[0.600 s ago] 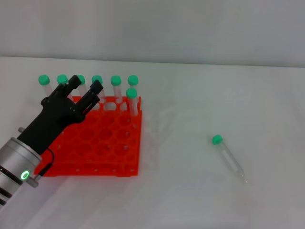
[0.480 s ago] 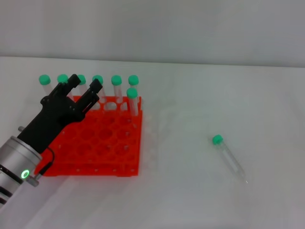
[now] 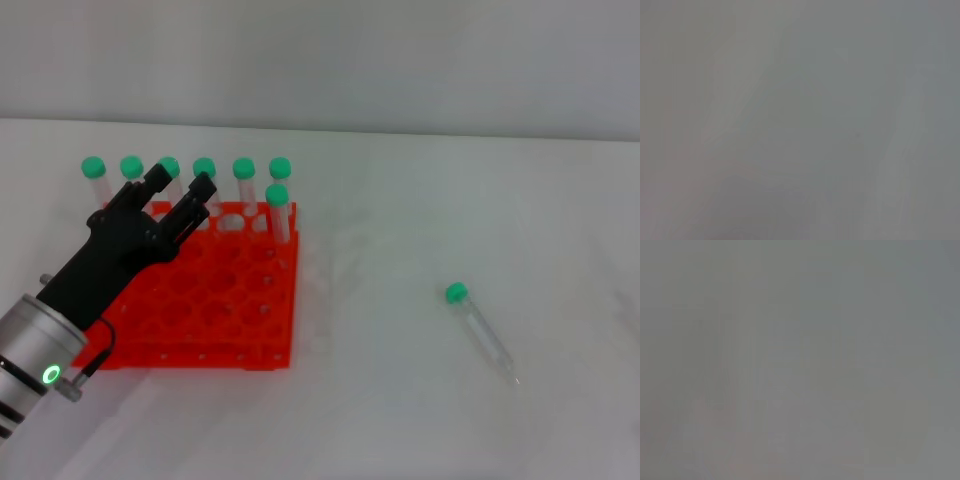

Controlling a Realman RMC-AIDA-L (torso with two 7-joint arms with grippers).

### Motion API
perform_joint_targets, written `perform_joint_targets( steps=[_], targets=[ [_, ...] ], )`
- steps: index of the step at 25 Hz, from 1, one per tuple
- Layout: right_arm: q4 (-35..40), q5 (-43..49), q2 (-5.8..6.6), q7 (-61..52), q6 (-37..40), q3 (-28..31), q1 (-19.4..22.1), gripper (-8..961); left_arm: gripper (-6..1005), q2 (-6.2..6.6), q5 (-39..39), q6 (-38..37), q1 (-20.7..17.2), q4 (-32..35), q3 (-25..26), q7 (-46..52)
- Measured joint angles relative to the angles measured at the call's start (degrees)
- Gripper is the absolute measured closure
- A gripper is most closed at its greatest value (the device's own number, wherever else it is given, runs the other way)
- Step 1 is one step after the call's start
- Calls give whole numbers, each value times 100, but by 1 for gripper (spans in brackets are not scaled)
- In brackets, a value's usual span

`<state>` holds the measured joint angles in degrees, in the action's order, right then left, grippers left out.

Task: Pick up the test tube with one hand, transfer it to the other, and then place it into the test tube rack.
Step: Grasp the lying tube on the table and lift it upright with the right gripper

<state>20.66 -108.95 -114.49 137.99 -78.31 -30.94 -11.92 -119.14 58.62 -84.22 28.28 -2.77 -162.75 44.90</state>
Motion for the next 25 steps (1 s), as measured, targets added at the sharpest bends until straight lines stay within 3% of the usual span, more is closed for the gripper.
perform_joint_targets(
  steps=[8, 18, 22, 25],
  targets=[
    [146, -75, -4, -822, -101, 21, -28, 129, 269, 14, -37, 36, -19, -97, -8, 28],
    [528, 8, -3, -1598, -857, -182, -48, 137, 269, 16, -222, -8, -29, -466, -11, -10],
    [1151, 20, -1, -2168, -1013, -507, 7, 140, 270, 28, -235, -134, -46, -632, -11, 19],
    [2071, 278, 3, -3091, -987, -790, 48, 143, 270, 30, -229, -307, -103, -702, -10, 26]
  ],
)
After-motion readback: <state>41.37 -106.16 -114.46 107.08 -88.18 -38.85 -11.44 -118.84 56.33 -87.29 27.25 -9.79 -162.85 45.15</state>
